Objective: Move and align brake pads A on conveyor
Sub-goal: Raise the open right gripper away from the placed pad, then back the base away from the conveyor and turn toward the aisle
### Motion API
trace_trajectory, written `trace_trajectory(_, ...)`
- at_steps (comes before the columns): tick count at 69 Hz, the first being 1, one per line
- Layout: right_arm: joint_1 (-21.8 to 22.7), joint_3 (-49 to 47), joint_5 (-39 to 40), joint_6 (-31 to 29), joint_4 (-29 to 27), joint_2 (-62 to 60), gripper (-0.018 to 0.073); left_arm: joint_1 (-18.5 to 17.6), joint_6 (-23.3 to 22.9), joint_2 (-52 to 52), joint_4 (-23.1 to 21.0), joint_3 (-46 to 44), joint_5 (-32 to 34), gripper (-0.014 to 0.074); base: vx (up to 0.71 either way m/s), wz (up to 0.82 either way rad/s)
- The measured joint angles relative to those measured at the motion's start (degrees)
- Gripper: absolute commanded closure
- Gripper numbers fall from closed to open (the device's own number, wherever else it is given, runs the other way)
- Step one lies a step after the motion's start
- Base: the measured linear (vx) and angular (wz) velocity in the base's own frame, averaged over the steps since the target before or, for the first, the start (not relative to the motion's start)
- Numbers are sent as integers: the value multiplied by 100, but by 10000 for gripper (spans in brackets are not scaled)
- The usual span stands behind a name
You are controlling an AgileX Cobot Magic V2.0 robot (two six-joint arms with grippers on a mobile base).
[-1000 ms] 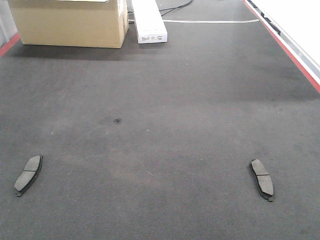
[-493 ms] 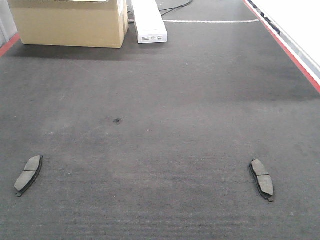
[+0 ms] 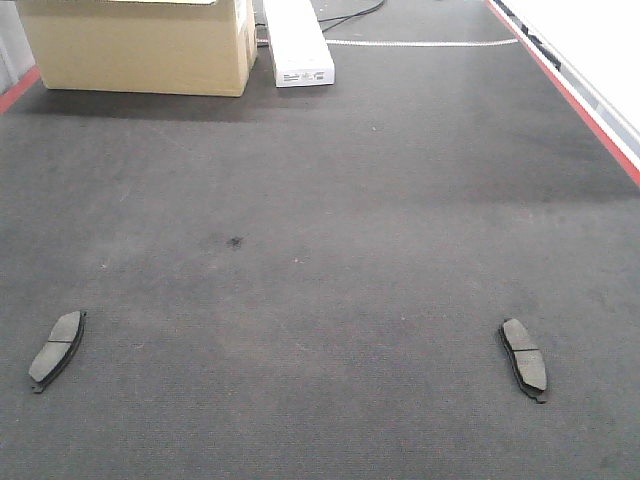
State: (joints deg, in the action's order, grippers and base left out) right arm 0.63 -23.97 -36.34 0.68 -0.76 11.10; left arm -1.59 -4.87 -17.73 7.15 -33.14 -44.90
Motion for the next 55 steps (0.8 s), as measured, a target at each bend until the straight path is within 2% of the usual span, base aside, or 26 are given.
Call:
trace_trajectory(32, 0, 0, -1, 0, 0, 0, -16, 0, 0, 0, 0, 0, 0, 55, -2, 0)
trace_trajectory(55, 0, 0, -1, 0, 0, 0, -16, 0, 0, 0, 0, 0, 0, 55, -16, -2)
